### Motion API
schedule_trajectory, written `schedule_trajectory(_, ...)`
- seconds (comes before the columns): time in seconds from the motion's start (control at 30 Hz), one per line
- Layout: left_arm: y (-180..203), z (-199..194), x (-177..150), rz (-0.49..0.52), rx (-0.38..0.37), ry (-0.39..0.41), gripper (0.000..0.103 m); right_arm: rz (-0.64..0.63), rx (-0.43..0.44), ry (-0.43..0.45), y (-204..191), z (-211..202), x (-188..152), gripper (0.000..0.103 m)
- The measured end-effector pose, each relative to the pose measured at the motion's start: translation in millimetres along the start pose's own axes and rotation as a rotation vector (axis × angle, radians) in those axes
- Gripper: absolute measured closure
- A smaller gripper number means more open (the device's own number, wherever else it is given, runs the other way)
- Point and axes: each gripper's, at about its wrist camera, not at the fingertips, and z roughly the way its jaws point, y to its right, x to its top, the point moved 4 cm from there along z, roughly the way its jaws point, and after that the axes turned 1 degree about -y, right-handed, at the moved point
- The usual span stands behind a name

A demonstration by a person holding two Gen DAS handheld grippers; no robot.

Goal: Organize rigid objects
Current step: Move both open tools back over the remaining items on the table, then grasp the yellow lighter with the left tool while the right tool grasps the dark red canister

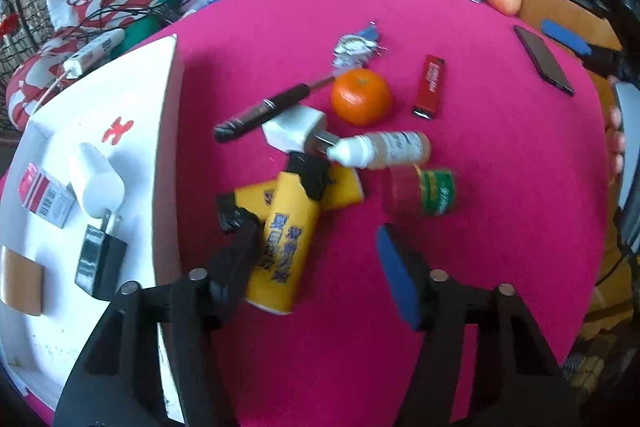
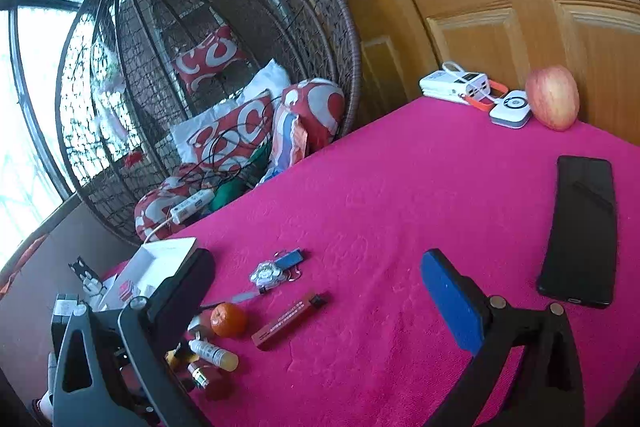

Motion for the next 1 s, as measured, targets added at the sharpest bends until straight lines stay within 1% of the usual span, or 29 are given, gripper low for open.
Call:
schedule_trajectory(0.07,3.1,-2.3,-3.4,0.014,-0.018,-0.006,0.050,-0.054,0.040,-0.048,-12.0,5.6,-6.2,0.000)
schedule_trajectory(0.1,4.3,-2.5,-4.0,0.010,-0.025,-0.011,0.050,-0.090,0.062,-0.076,-18.8,8.5,-10.5,0.000)
schedule_trajectory(0.13,3.7,-1.8,-5.6,0.004,-0.024,-0.013,0.050,-0.158,0.094,-0.130,-31.5,14.2,-19.4,0.000)
schedule_trajectory(0.17,4.6,-0.3,-6.3,-0.001,-0.019,-0.017,0.050,-0.202,0.104,-0.162,-39.3,17.6,-25.7,0.000)
schedule_trajectory(0.23,5.7,0.8,-5.4,-0.013,-0.017,-0.011,0.050,-0.336,0.112,-0.240,-61.1,26.7,-48.0,0.000)
schedule_trajectory(0.33,4.9,0.4,-5.1,-0.031,-0.021,-0.004,0.050,-0.478,0.129,-0.315,-81.7,35.9,-75.3,0.000)
schedule_trajectory(0.37,5.2,-0.2,-5.7,-0.032,-0.025,-0.001,0.052,-0.508,0.143,-0.335,-86.7,38.0,-82.4,0.001)
schedule_trajectory(0.4,5.2,-0.7,-6.5,-0.034,-0.028,0.001,0.052,-0.523,0.152,-0.351,-89.1,39.7,-87.4,0.008)
schedule_trajectory(0.43,4.8,-1.1,-7.0,-0.039,-0.031,0.005,0.054,-0.541,0.160,-0.382,-92.8,44.1,-94.5,0.020)
schedule_trajectory(0.47,3.7,-1.4,-7.3,-0.045,-0.026,0.008,0.060,-0.548,0.164,-0.404,-94.1,47.8,-98.2,0.027)
schedule_trajectory(0.5,1.7,-1.9,-7.5,-0.054,-0.020,0.012,0.062,-0.552,0.165,-0.427,-95.8,52.2,-100.9,0.039)
schedule_trajectory(0.53,-1.3,-2.4,-8.3,-0.064,-0.020,0.015,0.067,-0.558,0.163,-0.453,-96.5,56.7,-104.3,0.042)
schedule_trajectory(0.57,-3.0,-3.0,-9.1,-0.075,-0.022,0.017,0.072,-0.559,0.171,-0.466,-97.2,58.7,-106.1,0.043)
schedule_trajectory(0.6,-5.2,-4.1,-10.2,-0.084,-0.026,0.019,0.073,-0.561,0.181,-0.474,-97.7,59.2,-107.4,0.045)
schedule_trajectory(0.63,-6.2,-4.7,-10.9,-0.090,-0.035,0.021,0.073,-0.567,0.189,-0.482,-100.0,59.9,-108.5,0.047)
schedule_trajectory(0.77,-4.8,-2.8,-7.4,-0.102,-0.028,0.021,0.073,-0.602,0.188,-0.496,-107.2,64.1,-114.1,0.047)
schedule_trajectory(0.8,-5.3,-2.6,-6.4,-0.111,-0.029,0.024,0.073,-0.605,0.184,-0.496,-108.6,65.1,-114.1,0.051)
schedule_trajectory(0.83,-5.7,-2.5,-5.9,-0.117,-0.030,0.028,0.073,-0.609,0.177,-0.495,-108.8,65.7,-114.0,0.058)
schedule_trajectory(0.9,-4.8,-2.6,-6.9,-0.114,-0.026,0.035,0.073,-0.596,0.197,-0.507,-108.7,64.4,-114.1,0.069)
schedule_trajectory(0.93,-4.2,-3.1,-7.5,-0.112,-0.021,0.042,0.074,-0.594,0.197,-0.507,-108.2,63.3,-114.3,0.069)
schedule_trajectory(0.97,-4.1,-3.8,-8.5,-0.111,-0.010,0.049,0.080,-0.594,0.196,-0.506,-107.8,62.1,-114.6,0.069)
schedule_trajectory(1.0,-3.8,-5.0,-9.6,-0.110,-0.009,0.057,0.080,-0.591,0.193,-0.501,-107.4,60.8,-113.9,0.069)
